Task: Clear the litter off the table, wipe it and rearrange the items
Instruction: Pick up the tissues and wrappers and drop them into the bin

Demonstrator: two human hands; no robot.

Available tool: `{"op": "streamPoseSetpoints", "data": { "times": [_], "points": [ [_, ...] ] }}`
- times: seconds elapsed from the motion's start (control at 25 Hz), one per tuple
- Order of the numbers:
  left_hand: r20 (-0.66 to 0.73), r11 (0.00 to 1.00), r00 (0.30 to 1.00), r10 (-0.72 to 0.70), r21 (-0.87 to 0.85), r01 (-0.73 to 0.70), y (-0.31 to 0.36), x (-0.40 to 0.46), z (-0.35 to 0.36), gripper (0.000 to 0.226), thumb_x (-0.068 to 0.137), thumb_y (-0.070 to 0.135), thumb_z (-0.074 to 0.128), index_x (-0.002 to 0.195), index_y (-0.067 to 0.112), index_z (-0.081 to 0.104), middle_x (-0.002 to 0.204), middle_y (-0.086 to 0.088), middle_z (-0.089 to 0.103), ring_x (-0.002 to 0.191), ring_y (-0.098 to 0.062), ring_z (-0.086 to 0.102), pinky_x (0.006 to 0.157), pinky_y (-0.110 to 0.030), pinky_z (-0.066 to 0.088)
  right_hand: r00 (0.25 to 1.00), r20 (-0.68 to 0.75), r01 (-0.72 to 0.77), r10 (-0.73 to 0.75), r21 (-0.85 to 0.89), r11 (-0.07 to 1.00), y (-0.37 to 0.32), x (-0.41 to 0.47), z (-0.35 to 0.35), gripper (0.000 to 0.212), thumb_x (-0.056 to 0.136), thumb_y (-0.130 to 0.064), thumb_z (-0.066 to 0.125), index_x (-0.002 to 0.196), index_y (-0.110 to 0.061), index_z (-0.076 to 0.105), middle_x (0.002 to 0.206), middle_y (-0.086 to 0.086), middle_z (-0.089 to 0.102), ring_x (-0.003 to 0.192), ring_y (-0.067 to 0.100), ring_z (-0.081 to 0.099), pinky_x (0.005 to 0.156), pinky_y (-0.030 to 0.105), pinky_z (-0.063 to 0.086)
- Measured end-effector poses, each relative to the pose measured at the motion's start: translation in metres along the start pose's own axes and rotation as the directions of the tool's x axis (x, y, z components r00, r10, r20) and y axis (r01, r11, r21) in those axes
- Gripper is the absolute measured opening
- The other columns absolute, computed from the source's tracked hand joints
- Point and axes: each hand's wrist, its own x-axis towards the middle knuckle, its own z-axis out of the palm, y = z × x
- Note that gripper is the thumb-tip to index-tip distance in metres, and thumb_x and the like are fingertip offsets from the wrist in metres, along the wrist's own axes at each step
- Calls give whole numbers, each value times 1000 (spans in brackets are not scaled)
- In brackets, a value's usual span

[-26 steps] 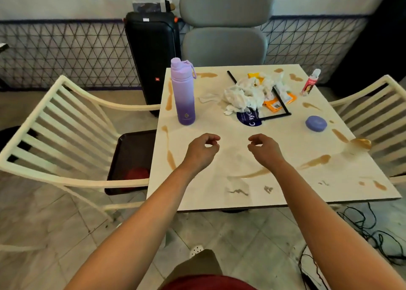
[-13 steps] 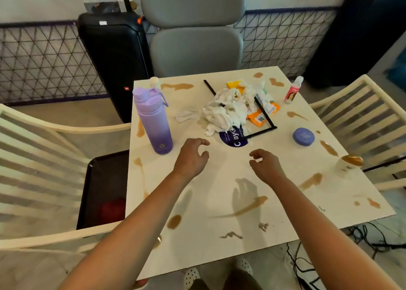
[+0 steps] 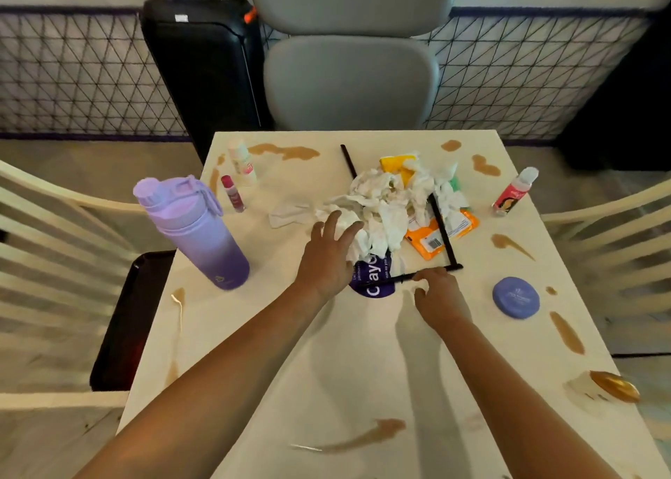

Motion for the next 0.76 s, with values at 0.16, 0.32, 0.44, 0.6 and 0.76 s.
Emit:
{"op": "streamPoseSetpoints", "data": {
  "times": [0.16,0.32,0.44,0.6,0.76],
  "points": [
    [40,963,999,-6,269,-5,4,32,12,78,84,24,60,146,39,15,157,-4,-12,139,-47,4,105,-45,33,993,65,113,-100,-256,960,19,24,2,52,88,-5,46,138,-20,39,150,1,26,140,25,20,107,39,32],
    [198,962,978,-62,273,6,-7,42,27,55,84,25,61,135,30,41,153,-1,19,129,-38,32,96,-38,35,977,164,189,-133,-393,900,32,36,11,52,92,-9,44,140,-26,32,153,-4,21,143,23,11,114,46,16],
    [150,992,984,-99,90,86,-12,29,35,31,89,19,53,120,22,54,134,-3,43,108,-29,49,80,-30,37,976,137,210,-171,-367,906,39,33,16,38,92,-10,44,127,-24,50,138,-3,43,135,21,27,115,47,11],
    [-79,987,988,-131,88,137,-17,10,33,30,91,28,50,119,20,59,118,-5,58,103,-33,52,84,-36,37,978,107,203,-177,-330,922,43,32,17,31,93,-10,42,117,-22,56,125,-2,52,125,21,38,114,44,12],
    [-345,995,935,-88,16,100,-15,-7,37,38,82,35,44,97,8,67,95,-15,63,85,-39,61,80,-45,46,975,116,215,-187,-324,921,40,23,15,26,95,-15,40,116,-22,54,115,-3,57,113,22,48,108,39,25]
  ]
}}
